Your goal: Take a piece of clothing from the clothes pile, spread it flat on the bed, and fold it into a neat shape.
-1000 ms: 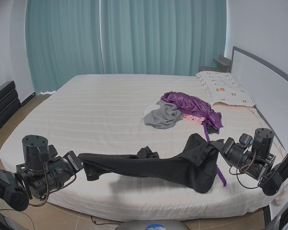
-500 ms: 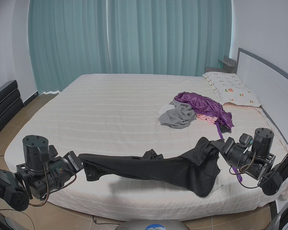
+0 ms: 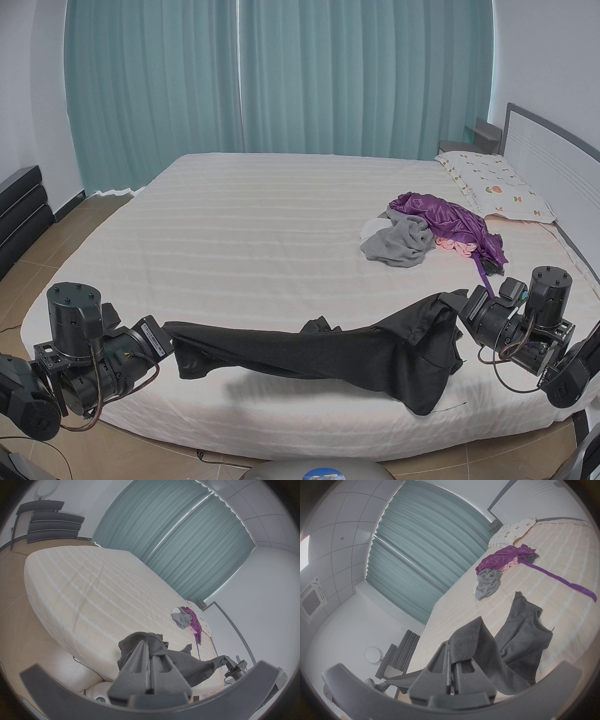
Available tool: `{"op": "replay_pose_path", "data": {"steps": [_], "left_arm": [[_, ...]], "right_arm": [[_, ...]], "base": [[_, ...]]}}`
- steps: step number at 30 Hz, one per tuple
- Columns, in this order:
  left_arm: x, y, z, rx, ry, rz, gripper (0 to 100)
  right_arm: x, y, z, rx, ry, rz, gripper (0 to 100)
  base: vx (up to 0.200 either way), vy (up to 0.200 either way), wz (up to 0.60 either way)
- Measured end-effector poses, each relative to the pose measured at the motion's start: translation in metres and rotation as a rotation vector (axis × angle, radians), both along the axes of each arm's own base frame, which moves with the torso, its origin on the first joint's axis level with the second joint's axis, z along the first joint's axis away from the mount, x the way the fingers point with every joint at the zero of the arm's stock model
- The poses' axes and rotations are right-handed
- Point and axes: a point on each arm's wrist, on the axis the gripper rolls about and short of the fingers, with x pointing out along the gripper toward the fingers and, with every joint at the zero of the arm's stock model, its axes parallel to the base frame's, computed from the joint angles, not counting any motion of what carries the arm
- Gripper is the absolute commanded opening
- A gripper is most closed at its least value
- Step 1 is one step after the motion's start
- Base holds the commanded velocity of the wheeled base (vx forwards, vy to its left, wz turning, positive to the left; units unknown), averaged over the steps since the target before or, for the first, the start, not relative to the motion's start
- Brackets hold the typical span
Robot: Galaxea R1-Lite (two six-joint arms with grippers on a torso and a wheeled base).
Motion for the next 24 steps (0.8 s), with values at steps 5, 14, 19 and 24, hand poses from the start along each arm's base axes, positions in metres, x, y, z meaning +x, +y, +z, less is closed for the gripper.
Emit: {"op": "replay_pose_path", "data": {"steps": [5, 14, 19, 24], "left_arm": [[0.0002, 0.0000, -0.0003, 0.001, 0.001, 0.000, 0], [0.0001, 0.0001, -0.0005, 0.001, 0.002, 0.000, 0], [0.0000, 0.0001, -0.0007, 0.001, 0.003, 0.000, 0], [0.0001, 0.0001, -0.0005, 0.004, 0.001, 0.002, 0]], "right_arm": [[0.0004, -0.0003, -0.0009, -0.001, 0.003, 0.001, 0], [0.0006, -0.0002, -0.0014, 0.000, 0.005, 0.003, 0], [0.0009, -0.0010, -0.0015, 0.001, 0.006, 0.000, 0], [0.0011, -0.0013, -0.0013, 0.001, 0.006, -0.001, 0]], "base": [[0.000, 0.200, 0.00], [0.000, 0.200, 0.00], [0.000, 0.200, 0.00], [0.000, 0.160, 0.00]]}}
